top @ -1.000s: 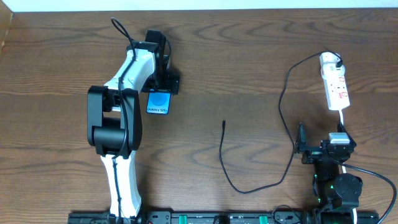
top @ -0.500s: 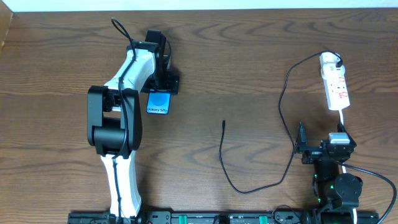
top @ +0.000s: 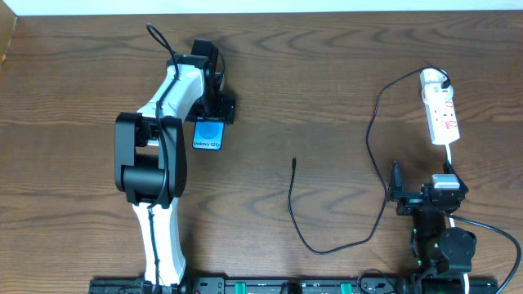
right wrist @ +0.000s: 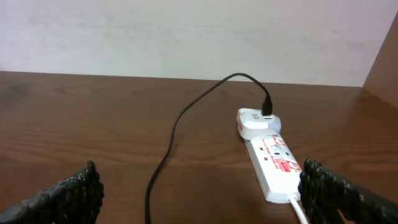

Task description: Plug charger to phone and switch on socket

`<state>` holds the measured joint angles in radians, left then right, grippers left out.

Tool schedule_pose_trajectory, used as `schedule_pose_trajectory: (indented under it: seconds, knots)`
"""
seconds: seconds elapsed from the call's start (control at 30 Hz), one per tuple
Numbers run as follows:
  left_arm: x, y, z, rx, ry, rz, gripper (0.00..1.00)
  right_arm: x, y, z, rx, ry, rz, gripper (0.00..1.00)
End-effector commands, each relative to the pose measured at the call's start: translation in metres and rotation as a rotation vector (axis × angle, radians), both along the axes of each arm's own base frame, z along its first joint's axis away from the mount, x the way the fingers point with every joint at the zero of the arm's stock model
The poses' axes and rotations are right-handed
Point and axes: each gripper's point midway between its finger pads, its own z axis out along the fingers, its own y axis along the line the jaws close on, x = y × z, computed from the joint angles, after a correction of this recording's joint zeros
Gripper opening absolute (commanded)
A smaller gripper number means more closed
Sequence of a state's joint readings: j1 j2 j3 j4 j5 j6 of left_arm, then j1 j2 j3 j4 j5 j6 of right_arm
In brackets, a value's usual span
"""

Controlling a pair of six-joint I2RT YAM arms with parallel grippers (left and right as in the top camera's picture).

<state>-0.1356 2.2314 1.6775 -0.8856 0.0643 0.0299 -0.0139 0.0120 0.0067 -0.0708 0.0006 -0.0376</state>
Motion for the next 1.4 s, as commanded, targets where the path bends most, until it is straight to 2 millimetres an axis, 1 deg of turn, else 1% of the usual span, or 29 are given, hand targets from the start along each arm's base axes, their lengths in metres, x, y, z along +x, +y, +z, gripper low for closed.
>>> schedule_pose_trajectory:
  seconds: [0.0,0.47,0.5,0.57,0.63,1.37]
  knots:
    - [-0.0129,0.0035,-0.0237,0.02,0.076,-0.029,0.9,-0.0003,-0.0028,-0.0005,-0.009,0.001,-0.013,0.99]
    - [-0.0113,0.0034,-0.0238,0.02,0.069,-0.066,0.89,-0.0003,-0.0028,-0.0005,-0.009,0.001,-0.013,0.99]
    - [-0.0109,0.0033,-0.0238,0.02,0.067,-0.066,0.88,-0.0003,-0.0028,-0.0005,-0.009,0.001,-0.013,0.99]
    - [-0.0101,0.0032,-0.0238,0.019,0.064,-0.066,0.84,-0.0003,-0.0028,-0.0005,-0.009,0.001,-0.013,0.99]
    - [-0.0094,0.0031,-0.0238,0.019,0.061,-0.066,0.83,-0.0003,-0.0028,-0.0005,-0.009,0.001,-0.013,0.99]
    - [-0.0094,0.0032,-0.0238,0.019,0.061,-0.066,0.81,-0.0003,-0.0028,-0.0005,-0.009,0.001,-0.013,0.99]
